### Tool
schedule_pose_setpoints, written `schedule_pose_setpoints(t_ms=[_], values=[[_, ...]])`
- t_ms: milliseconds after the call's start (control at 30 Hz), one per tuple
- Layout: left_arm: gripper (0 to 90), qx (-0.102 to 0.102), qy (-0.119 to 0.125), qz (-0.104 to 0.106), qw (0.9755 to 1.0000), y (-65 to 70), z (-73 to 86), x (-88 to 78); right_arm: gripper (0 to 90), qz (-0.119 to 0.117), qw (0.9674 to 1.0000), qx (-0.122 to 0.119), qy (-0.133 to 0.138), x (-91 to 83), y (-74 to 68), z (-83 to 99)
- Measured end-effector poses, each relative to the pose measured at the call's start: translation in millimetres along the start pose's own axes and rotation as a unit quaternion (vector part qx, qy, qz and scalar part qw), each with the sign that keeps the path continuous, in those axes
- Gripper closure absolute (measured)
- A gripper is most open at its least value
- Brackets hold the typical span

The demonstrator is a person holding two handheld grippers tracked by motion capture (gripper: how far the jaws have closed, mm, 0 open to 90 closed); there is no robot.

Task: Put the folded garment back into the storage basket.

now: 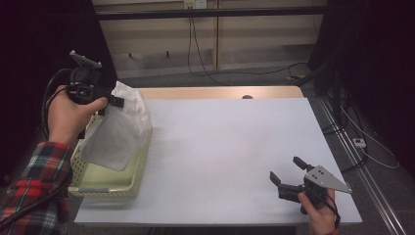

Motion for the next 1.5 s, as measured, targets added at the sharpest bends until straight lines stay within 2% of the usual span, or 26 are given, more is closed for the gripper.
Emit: schedule_pose_setpoints(t_ms=[900,1500], values=[[81.7,-0.018,-0.006,-0.013,0.9997,-15.5,22.9,15.8,3.6,0.0,1.0,0.003,-0.001,-0.4,0.6,0.2],[81.7,-0.023,-0.005,-0.008,0.9997,-18.8,32.6,21.1,3.6,-0.001,1.0,0.001,-0.002,0.3,0.7,0.4]])
Point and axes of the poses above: each handheld gripper's, and its own axes: x roughly forward along the jaws, z roughly out of its underside, y roughly to its right, the point moved 7 cm from there along x, roughly forward along the jaws, and after that the axes turned 6 degrees about x, right-handed, at the moved point
